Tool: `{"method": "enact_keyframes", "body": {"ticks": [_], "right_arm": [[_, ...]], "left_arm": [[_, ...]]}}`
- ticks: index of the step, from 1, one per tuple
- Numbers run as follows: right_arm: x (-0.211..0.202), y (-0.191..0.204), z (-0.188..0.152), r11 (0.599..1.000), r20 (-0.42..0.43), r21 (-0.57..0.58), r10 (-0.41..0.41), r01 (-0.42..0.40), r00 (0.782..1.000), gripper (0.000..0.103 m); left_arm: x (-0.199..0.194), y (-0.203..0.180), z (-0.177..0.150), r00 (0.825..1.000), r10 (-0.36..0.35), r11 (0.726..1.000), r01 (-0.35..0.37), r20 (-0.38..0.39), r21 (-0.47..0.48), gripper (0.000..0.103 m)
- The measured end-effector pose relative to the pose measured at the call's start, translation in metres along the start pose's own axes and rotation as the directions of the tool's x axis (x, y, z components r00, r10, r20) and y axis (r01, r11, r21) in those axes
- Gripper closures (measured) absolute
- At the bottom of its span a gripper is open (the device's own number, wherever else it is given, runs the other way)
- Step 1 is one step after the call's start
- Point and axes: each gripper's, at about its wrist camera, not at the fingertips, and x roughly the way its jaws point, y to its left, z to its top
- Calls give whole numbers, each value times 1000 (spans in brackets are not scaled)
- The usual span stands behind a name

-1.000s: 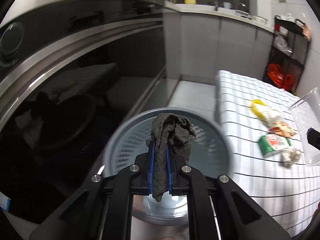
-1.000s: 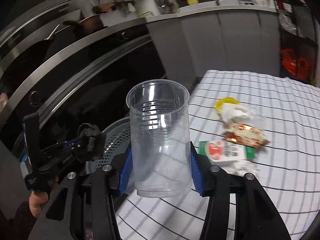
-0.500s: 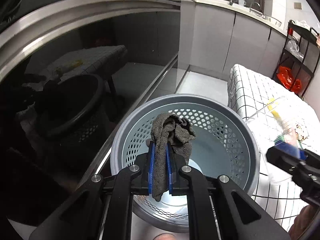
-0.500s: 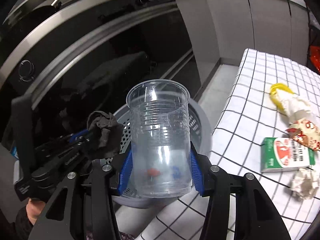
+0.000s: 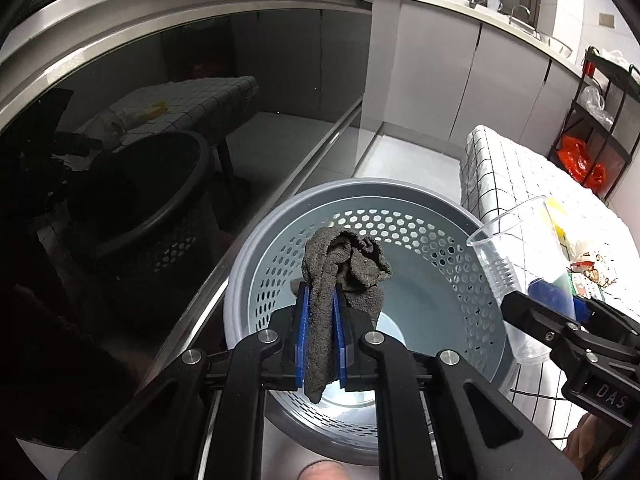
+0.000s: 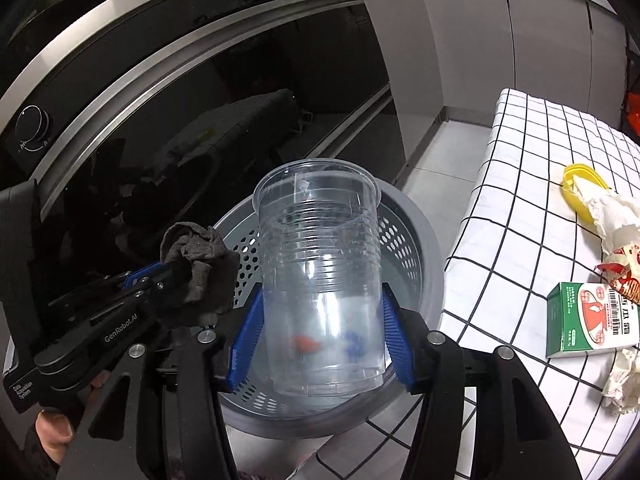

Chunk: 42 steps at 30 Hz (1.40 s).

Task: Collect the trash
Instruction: 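Carry cloth and cup over the basket and open both tools, then return both tools to the table and grasp the crumpled paper with the right tool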

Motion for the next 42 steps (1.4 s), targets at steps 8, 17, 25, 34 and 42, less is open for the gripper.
{"method": "enact_keyframes", "body": {"ticks": [8, 17, 25, 34, 42], "right_arm": [[-7, -7, -2, 1000, 22, 28, 5, -6, 1000, 36], [-9, -5, -7, 1000, 20, 15, 2, -2, 1000, 36], [-21, -9, -15, 1000, 21, 27, -7, 7, 1000, 36], [-56, -32, -48, 997, 16, 78, -28, 27, 999, 36], [-109, -86, -68, 984, 31, 116, -137, 133, 990, 36]], "left_arm": [[-11, -1, 0, 998, 9, 1000, -9, 56, -5, 48], [-12, -3, 0, 999, 16, 1000, -16, 50, 2, 48], [-16, -7, -3, 998, 31, 999, -32, 57, 8, 47], [-27, -19, -6, 996, 42, 998, -45, 81, 41, 45], [-43, -59, -8, 993, 18, 991, -33, 114, 126, 40]]}}
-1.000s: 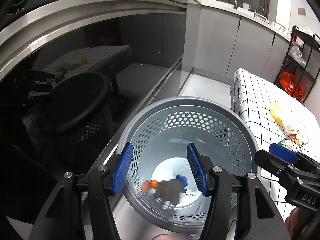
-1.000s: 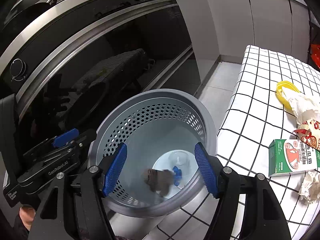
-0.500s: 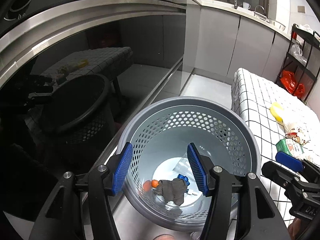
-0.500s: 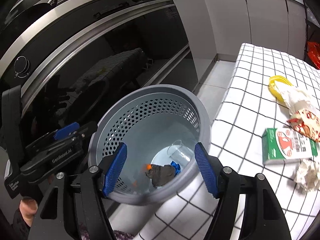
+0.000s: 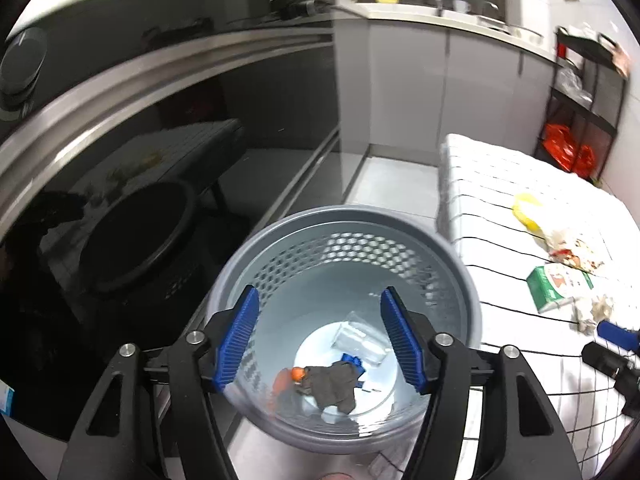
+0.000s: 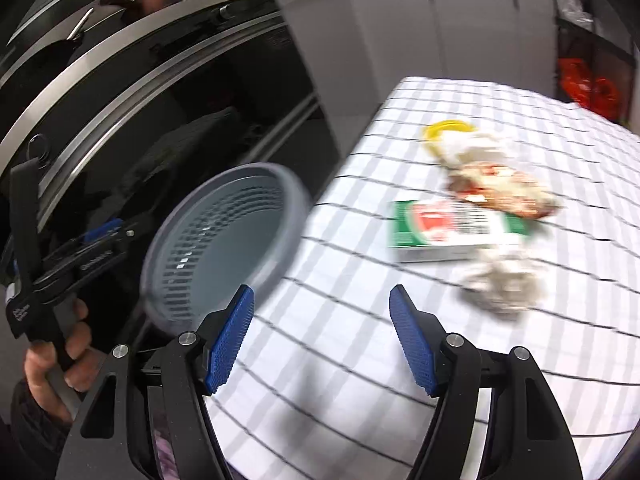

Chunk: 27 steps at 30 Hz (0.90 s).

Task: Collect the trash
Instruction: 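Return both tools to the table and grasp the crumpled paper with the right tool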

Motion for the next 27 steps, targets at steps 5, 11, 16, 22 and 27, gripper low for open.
{"method": "enact_keyframes", "body": {"ticks": [5, 11, 16, 22, 27], "right_arm": [[-28, -43, 2, 995, 24, -2, -95, 95, 995, 36], [-37, -89, 4, 989, 38, 40, -143, 141, 989, 35], [-21, -108, 2, 989, 23, 62, -136, 134, 991, 35], [-6, -113, 6, 993, 15, 53, -111, 110, 994, 33], [13, -111, 11, 995, -3, 41, -95, 95, 995, 33]], "left_arm": [[-14, -38, 8, 999, -49, 997, 48, 22, 52, 36], [-20, -82, 24, 990, -139, 990, 138, 31, 41, 34], [-13, -116, 33, 979, -203, 979, 203, 36, 13, 31], [12, -139, 21, 977, -210, 977, 211, -38, 30, 31], [18, -145, 21, 981, -193, 980, 194, -37, 37, 31]]}}
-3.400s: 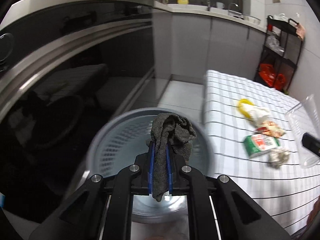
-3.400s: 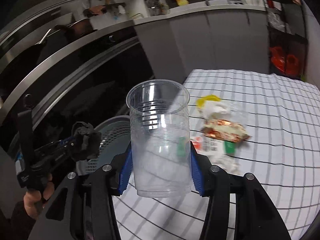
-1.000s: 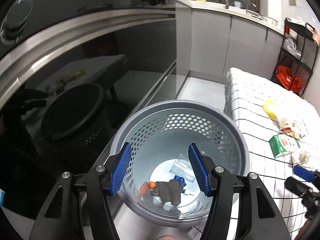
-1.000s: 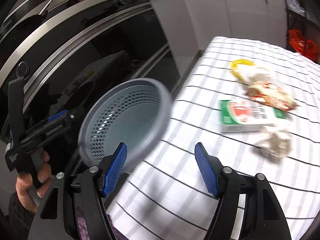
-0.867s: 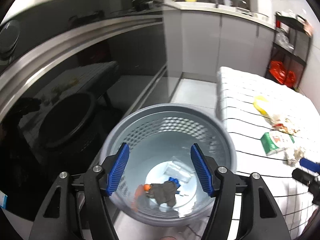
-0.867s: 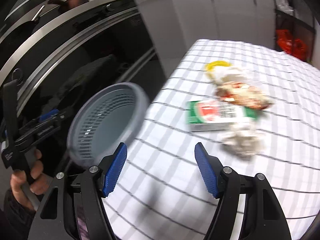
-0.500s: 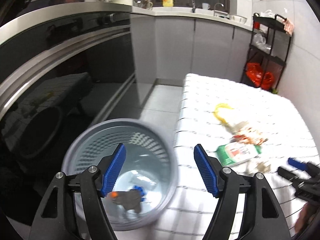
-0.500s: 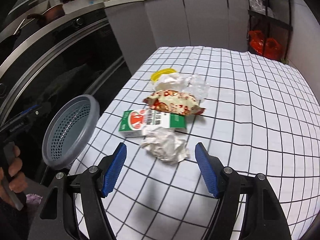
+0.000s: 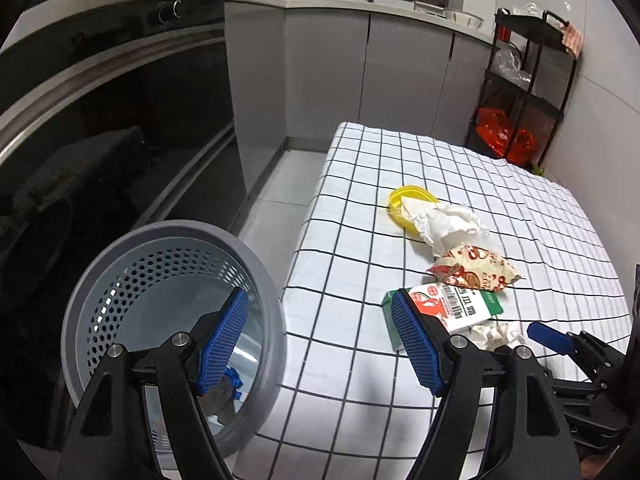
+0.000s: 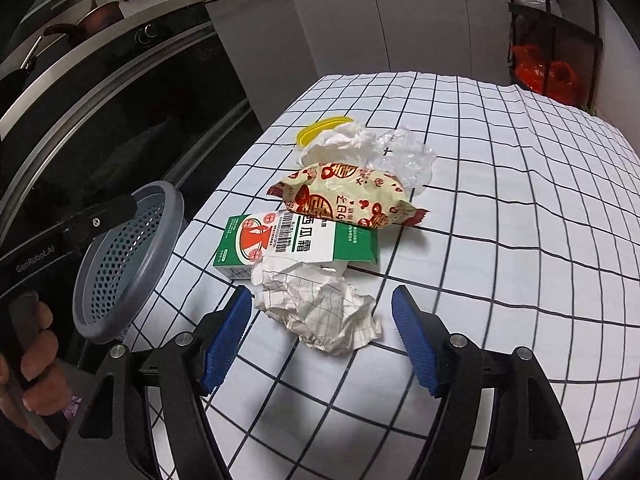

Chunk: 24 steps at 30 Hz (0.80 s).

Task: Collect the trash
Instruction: 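Return both tools to the table and grasp the crumpled paper with the right tool, then grasp the snack wrapper with the left tool while the right tool holds the paper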

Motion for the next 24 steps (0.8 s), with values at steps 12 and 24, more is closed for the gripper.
{"method": "enact_keyframes", "body": {"ticks": [12, 24], "right_arm": [[20, 5, -1, 1000, -40, -20, -10, 9, 999, 53], [-11, -28, -2, 993, 14, 121, 3, -4, 1000, 95]], "left_arm": [[11, -10, -3, 999, 29, 999, -28, -15, 30, 30], [19, -42, -4, 1000, -18, 998, 19, -17, 66, 22]]}}
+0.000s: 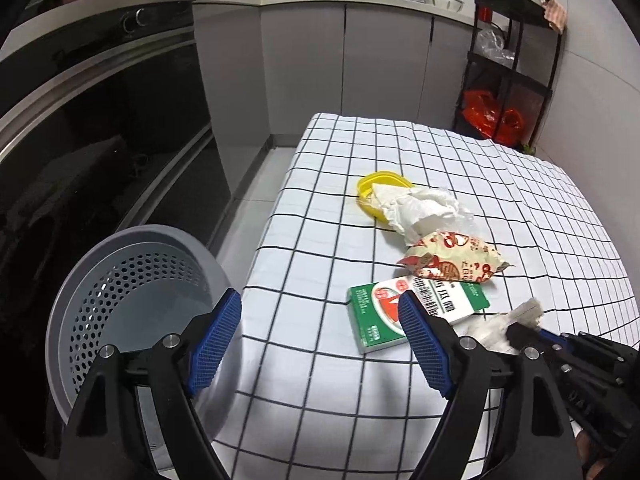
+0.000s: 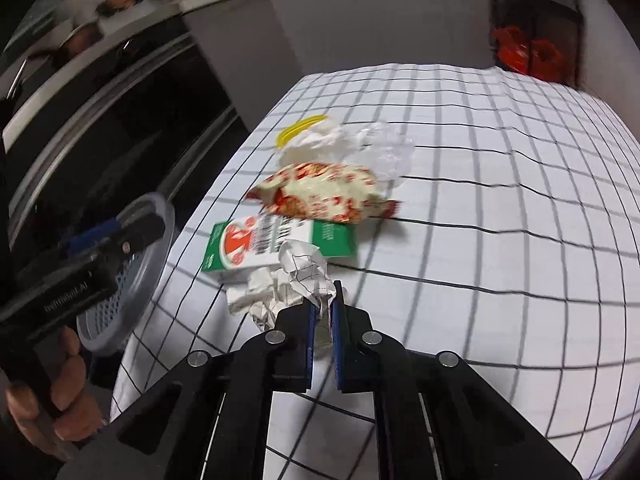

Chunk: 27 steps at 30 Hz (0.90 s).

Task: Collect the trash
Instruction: 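Grasp the snack wrapper with the left tool while the right tool holds the paper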

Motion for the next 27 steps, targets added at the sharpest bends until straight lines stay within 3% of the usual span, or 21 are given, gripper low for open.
{"method": "enact_keyframes", "body": {"ticks": [6, 12, 27], "right_arm": [[-27, -24, 7, 998, 72, 59, -14, 10, 997, 95], [-40, -40, 8, 998, 90, 70, -10, 4, 996, 95], [-44, -62, 12, 989, 88, 122, 78, -89, 993, 95]], "left_arm": [[11, -26, 5, 999, -43, 999, 43, -13, 16, 22], [27, -56, 15, 999, -34, 998, 35, -4, 58, 20], [74, -62, 30, 998, -37, 997, 39, -44, 60, 19]]}}
